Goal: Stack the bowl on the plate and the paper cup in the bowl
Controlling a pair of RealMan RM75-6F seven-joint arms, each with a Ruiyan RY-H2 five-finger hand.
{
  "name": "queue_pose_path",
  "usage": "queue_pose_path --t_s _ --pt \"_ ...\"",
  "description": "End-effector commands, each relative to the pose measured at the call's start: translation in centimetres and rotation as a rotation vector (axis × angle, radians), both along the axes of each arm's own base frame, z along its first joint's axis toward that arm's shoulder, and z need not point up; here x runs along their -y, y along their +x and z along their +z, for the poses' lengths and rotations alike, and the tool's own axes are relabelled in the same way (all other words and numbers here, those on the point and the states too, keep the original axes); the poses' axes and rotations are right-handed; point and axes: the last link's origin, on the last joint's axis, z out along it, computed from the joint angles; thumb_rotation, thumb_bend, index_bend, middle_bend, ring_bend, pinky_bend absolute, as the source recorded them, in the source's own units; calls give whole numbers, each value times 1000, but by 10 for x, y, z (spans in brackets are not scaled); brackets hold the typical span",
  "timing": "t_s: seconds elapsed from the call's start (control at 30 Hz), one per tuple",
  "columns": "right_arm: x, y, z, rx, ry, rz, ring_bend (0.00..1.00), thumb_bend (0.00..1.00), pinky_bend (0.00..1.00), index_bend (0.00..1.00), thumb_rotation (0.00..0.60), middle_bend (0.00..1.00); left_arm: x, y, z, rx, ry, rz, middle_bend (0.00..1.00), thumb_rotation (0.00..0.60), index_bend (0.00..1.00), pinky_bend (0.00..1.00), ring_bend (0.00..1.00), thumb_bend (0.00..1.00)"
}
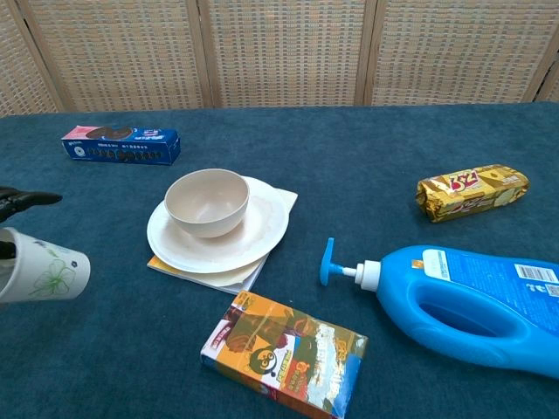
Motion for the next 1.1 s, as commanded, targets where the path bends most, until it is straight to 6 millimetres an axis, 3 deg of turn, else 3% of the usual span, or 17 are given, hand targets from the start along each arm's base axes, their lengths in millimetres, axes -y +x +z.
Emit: queue_pose_path --t_s 0.03,0.13,0.3,0.6,0.9,1.1 --pt "0 1 0 -1 1 2 0 142 0 0 600 0 -13 7 10 13 31 -5 0 600 611 0 0 405" --pt "0 1 0 -3 3 2 0 141 0 0 600 0 -25 14 16 22 41 6 0 600 611 0 0 405" --pt "0 -1 -1 -2 8 -7 0 141 0 0 600 0 -62 39 28 49 62 49 0 600 611 0 0 405" --pt "0 -4 2 12 0 -18 0 141 0 0 600 0 -126 100 33 23 43 98 0 600 611 0 0 405" --pt "1 -9 7 43 -9 -27 0 140 0 0 600 0 -153 154 12 -37 -17 84 0 600 611 0 0 405" --pt "0 -12 10 62 -12 -25 0 141 0 0 600 0 -156 177 0 -69 -73 149 0 600 611 0 0 410"
